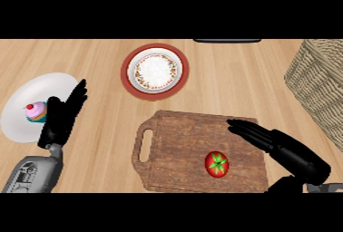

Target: Pick the tomato from the cutting board and place it in the basket

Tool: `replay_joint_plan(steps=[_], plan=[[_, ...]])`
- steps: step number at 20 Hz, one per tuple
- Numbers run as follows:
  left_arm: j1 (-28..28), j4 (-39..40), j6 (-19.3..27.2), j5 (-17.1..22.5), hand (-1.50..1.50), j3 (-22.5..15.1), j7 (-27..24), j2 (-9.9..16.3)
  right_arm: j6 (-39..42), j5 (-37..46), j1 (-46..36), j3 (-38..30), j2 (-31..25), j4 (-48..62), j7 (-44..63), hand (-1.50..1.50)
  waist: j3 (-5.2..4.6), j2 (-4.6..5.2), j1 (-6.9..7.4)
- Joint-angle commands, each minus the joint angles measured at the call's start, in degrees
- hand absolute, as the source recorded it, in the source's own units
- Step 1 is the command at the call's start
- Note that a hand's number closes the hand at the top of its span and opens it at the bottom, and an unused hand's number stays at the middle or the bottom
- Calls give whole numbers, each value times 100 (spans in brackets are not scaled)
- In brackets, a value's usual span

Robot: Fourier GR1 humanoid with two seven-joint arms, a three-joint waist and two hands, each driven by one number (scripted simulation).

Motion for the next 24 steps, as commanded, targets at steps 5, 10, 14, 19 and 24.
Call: replay_joint_plan(steps=[5, 10, 14, 19, 24], plan=[[-278, 219, 56, -356, 0, 109, 7, -350, -97, 570, -210, 66, 593, 614, -308, -150, 0, 2, -9], [-5, 41, -203, -381, 0, 250, -45, -334, 38, 916, -272, 371, 1074, 290, 342, -150, -1, 0, -5], [38, -119, -38, -592, 0, 113, 82, -530, -295, 1254, -116, 497, 1156, 660, -61, -150, 0, 1, -1], [71, -293, -436, -389, 0, 498, 187, -275, 66, 1288, -143, 283, 1100, 673, 64, -150, 0, -2, -1], [-14, -204, -452, -572, 0, 475, 232, -431, -216, 1596, 135, 440, 1266, 838, -282, -150, 0, -2, -8]])
